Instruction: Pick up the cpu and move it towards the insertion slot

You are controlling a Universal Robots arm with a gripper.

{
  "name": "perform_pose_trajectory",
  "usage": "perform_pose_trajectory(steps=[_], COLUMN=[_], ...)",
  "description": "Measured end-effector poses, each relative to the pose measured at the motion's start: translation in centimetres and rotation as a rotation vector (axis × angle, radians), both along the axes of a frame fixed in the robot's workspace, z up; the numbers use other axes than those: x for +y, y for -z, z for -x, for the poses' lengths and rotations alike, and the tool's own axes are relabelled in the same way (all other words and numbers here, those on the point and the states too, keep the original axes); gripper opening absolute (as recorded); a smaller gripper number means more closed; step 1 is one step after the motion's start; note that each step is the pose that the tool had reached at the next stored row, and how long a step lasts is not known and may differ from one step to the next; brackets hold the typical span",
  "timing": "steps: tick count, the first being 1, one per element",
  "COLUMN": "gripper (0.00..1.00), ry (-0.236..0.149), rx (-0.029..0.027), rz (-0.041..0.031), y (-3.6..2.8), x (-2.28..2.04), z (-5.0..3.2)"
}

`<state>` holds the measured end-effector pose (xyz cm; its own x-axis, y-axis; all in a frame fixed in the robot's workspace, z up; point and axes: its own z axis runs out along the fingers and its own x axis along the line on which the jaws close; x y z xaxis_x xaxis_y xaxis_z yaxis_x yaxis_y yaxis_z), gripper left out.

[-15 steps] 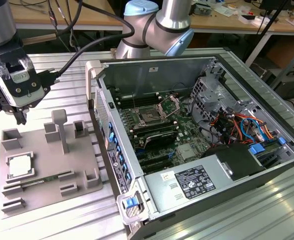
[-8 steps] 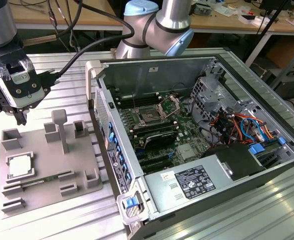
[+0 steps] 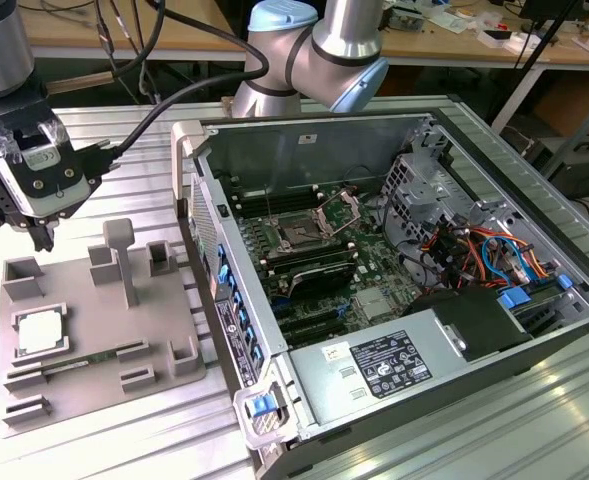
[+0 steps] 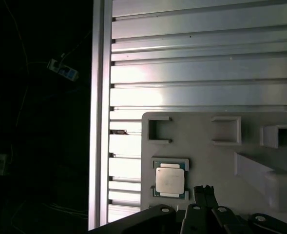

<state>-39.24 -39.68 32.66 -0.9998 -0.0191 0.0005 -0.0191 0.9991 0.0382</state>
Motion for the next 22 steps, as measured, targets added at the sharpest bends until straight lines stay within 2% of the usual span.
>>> perform_pose_trajectory(steps=[22], gripper=[0.11], ry=[0.000], rx=[0.0000], rz=[0.0000], y=[0.43], x=[0.00], z=[0.00])
